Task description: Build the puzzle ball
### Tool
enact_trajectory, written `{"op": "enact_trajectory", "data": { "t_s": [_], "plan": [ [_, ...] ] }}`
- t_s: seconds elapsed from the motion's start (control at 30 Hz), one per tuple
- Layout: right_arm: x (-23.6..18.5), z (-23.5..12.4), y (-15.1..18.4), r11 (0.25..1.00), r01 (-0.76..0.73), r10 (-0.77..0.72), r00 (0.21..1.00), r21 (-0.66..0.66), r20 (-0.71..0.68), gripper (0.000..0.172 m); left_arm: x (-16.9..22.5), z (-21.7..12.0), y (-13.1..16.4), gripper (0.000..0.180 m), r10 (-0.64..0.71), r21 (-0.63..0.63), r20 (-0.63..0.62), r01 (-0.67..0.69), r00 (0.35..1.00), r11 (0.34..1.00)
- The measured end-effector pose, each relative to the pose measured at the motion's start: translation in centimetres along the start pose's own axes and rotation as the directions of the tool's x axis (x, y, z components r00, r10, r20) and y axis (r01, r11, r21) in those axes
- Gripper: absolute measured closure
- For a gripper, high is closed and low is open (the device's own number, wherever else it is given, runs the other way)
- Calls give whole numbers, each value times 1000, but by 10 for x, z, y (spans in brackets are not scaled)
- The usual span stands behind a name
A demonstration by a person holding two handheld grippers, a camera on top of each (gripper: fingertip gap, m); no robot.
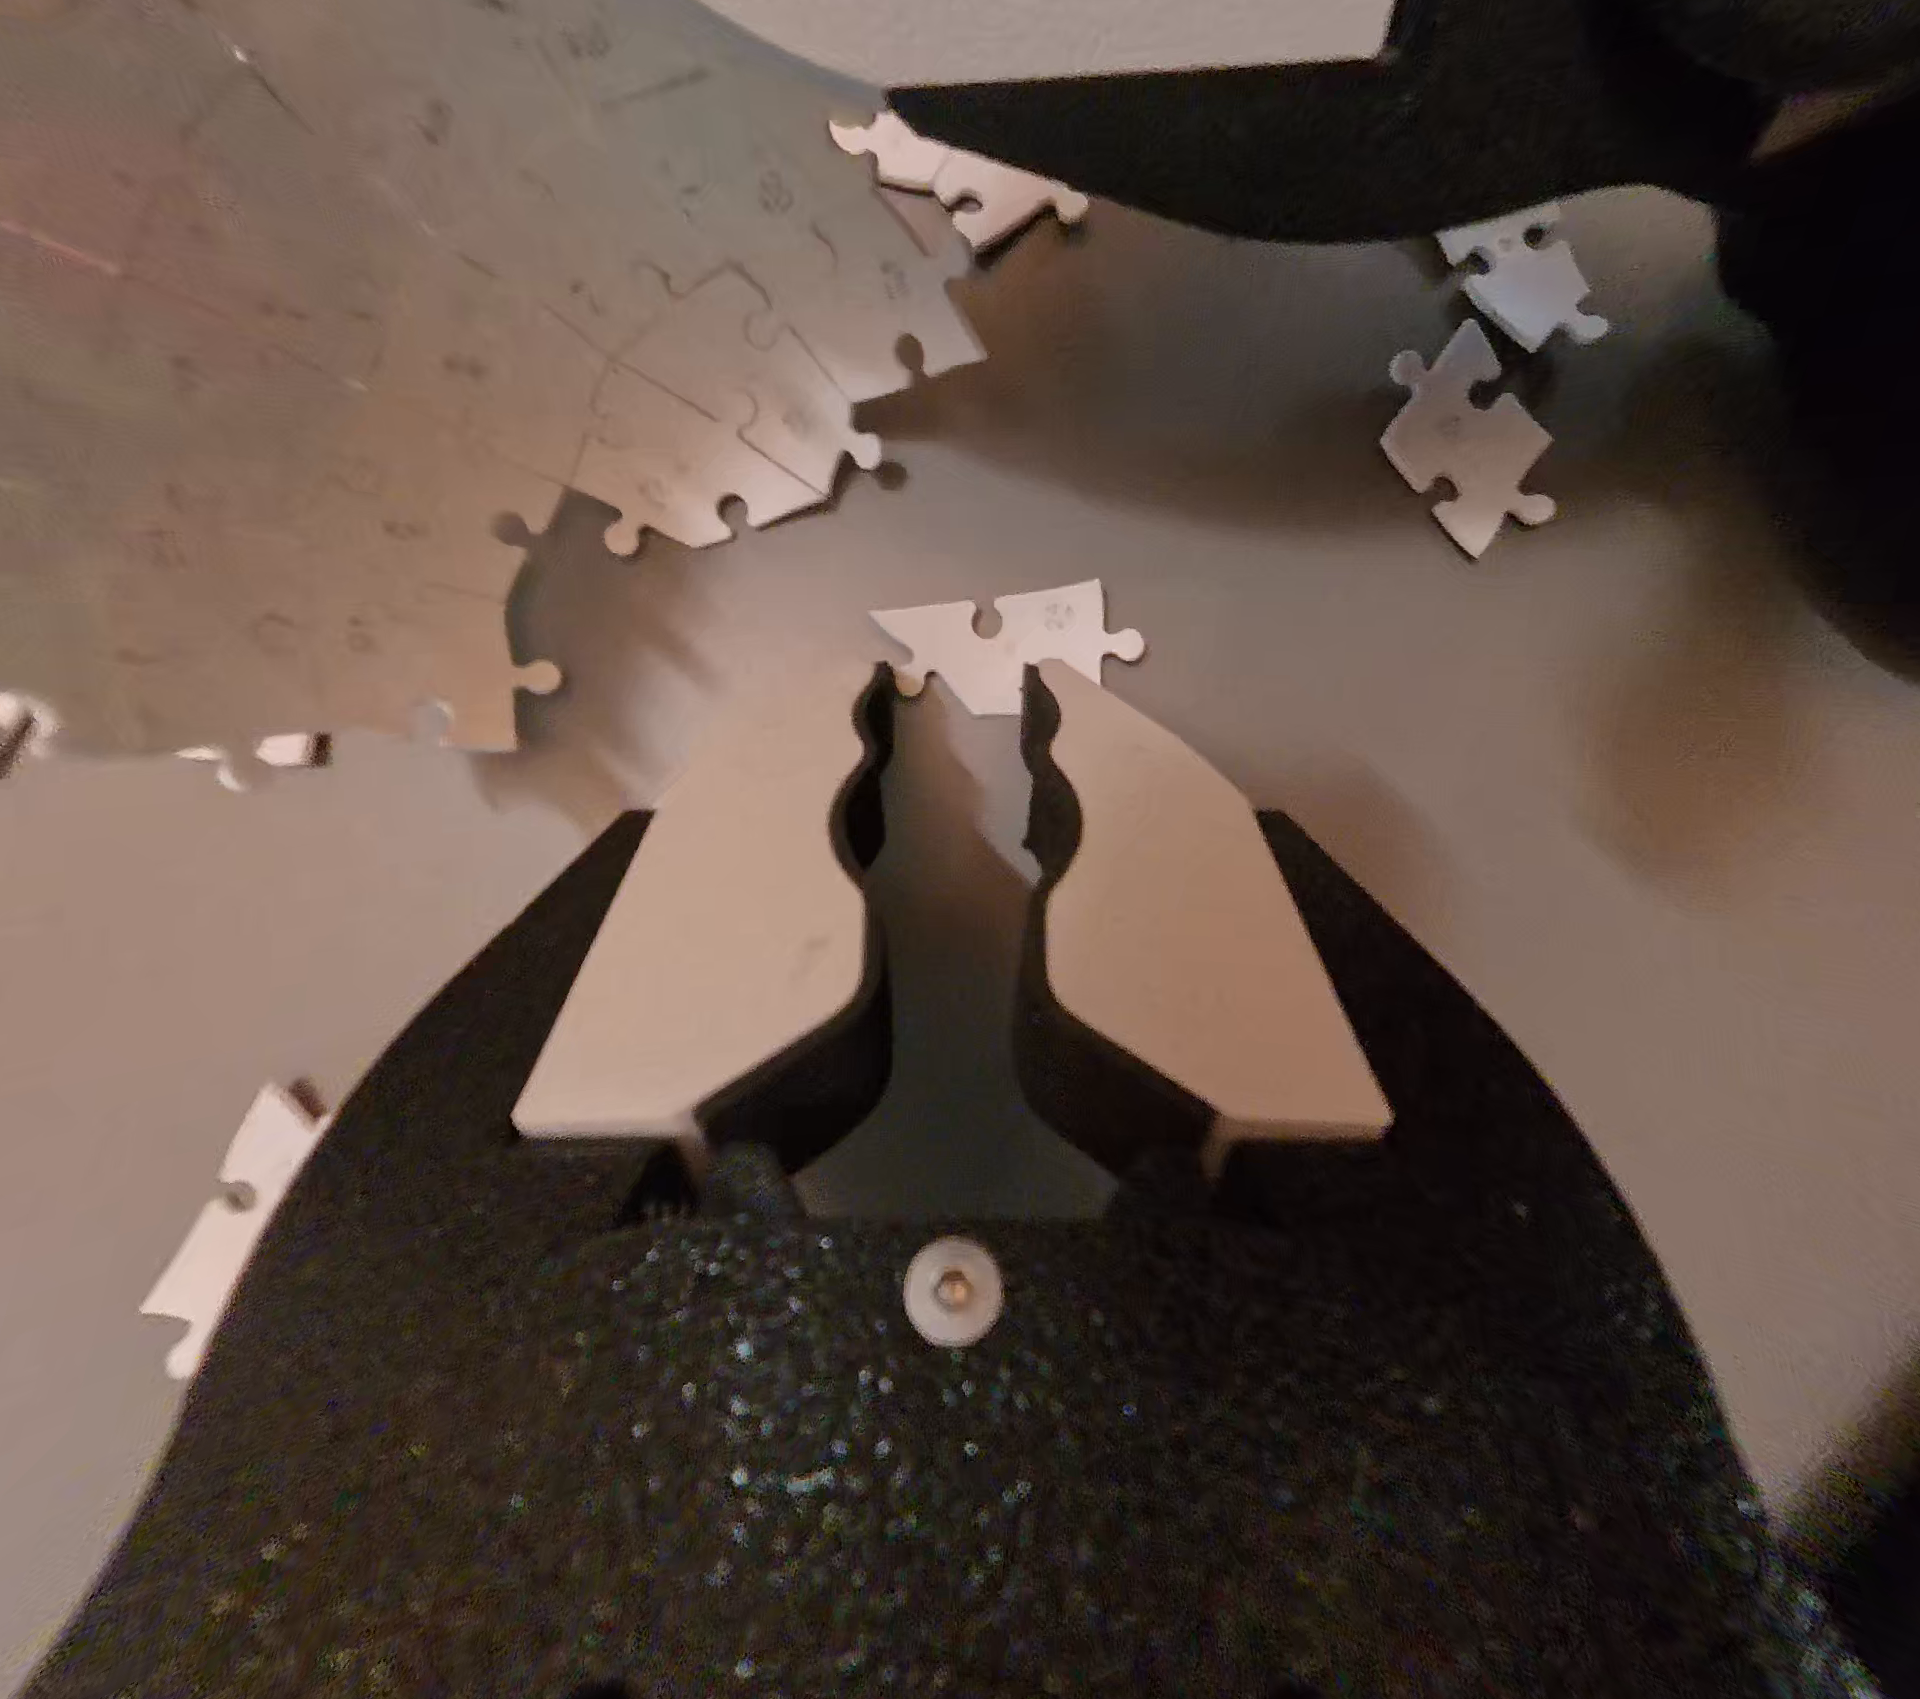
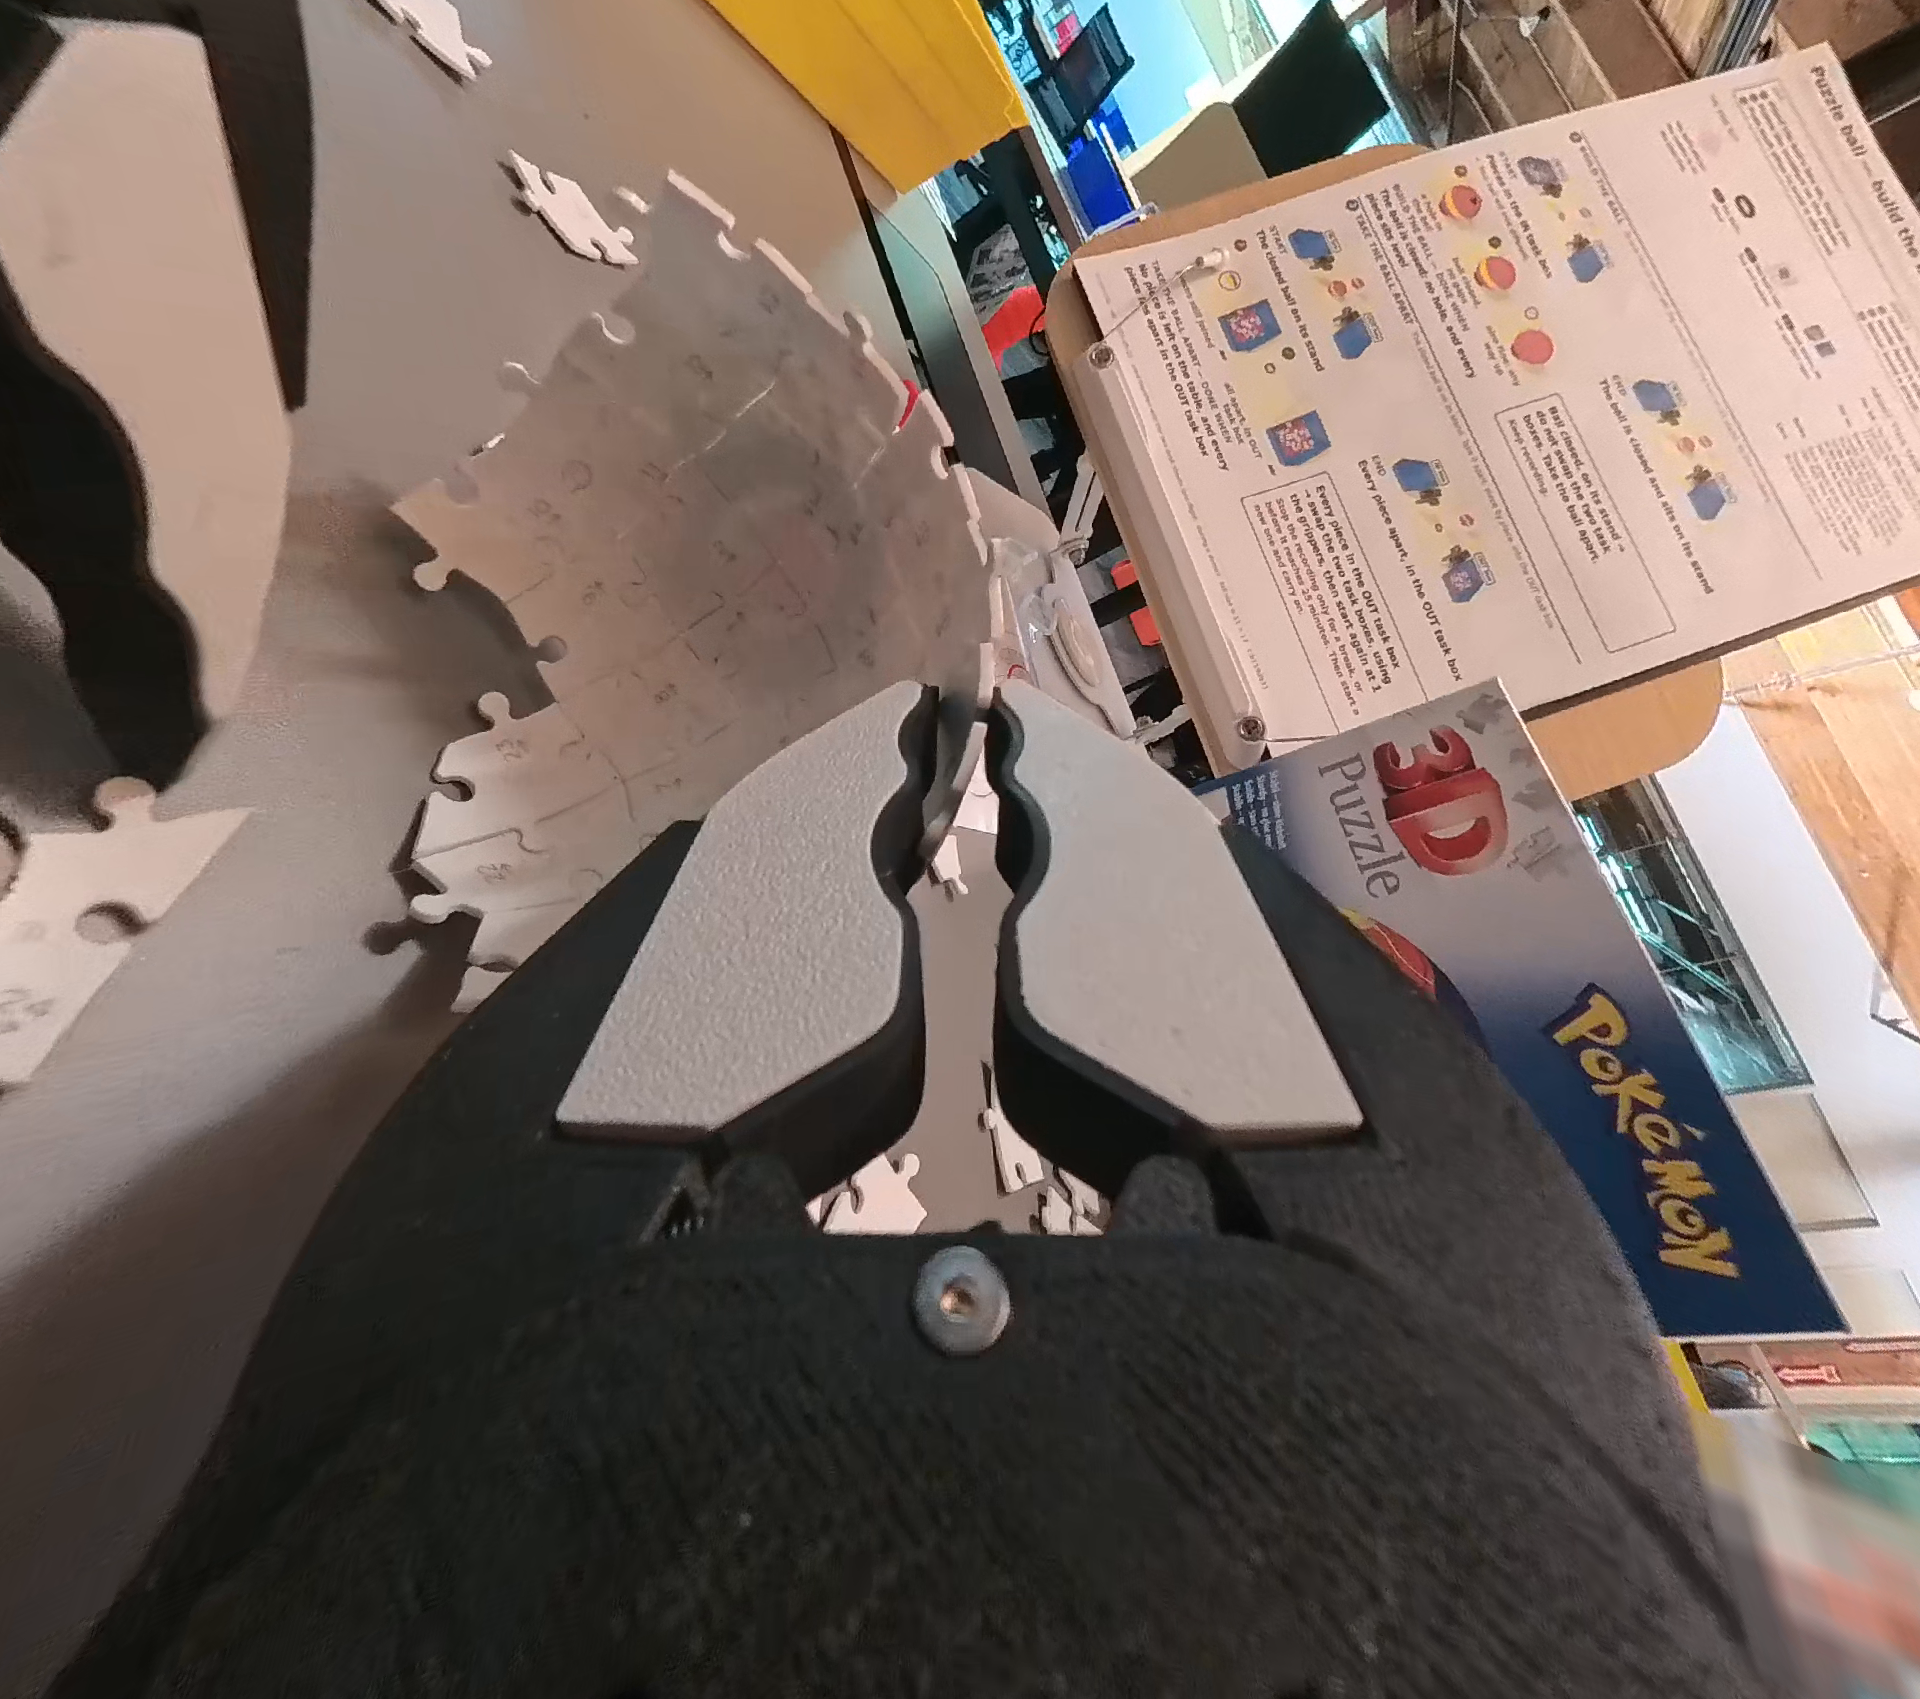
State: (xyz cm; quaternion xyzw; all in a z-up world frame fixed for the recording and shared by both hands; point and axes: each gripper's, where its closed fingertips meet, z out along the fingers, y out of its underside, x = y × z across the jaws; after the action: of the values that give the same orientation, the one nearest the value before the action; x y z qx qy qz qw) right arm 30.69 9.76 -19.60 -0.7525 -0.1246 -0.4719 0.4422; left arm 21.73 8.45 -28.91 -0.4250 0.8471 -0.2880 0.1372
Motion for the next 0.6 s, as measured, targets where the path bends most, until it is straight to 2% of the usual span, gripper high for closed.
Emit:
{"op": "enact_trajectory", "data": {
  "t_s": [0.23, 0.33, 0.5, 0.6],
  "plan": [
    [1, 0, 3, 1000, -13, 13, 1000, 2, 7, 164, 20, -13, 7, 151, -78, -22, -79, 77, 994, 997],
    [1, 0, 3, 1000, -16, 16, 1000, 0, 7, 163, 20, -18, -1, 148, -7, 60, -85, 12, 996, 998],
    [1, 0, 4, 1000, -18, 18, 1000, 1, 9, 164, 23, -7, 9, 138, 103, 13, -81, -103, 991, 995],
    [1, 0, 4, 1000, -17, 17, 1000, 1, 8, 164, 28, -5, 7, 151, 123, 23, -83, -122, 989, 992]
  ]
}}
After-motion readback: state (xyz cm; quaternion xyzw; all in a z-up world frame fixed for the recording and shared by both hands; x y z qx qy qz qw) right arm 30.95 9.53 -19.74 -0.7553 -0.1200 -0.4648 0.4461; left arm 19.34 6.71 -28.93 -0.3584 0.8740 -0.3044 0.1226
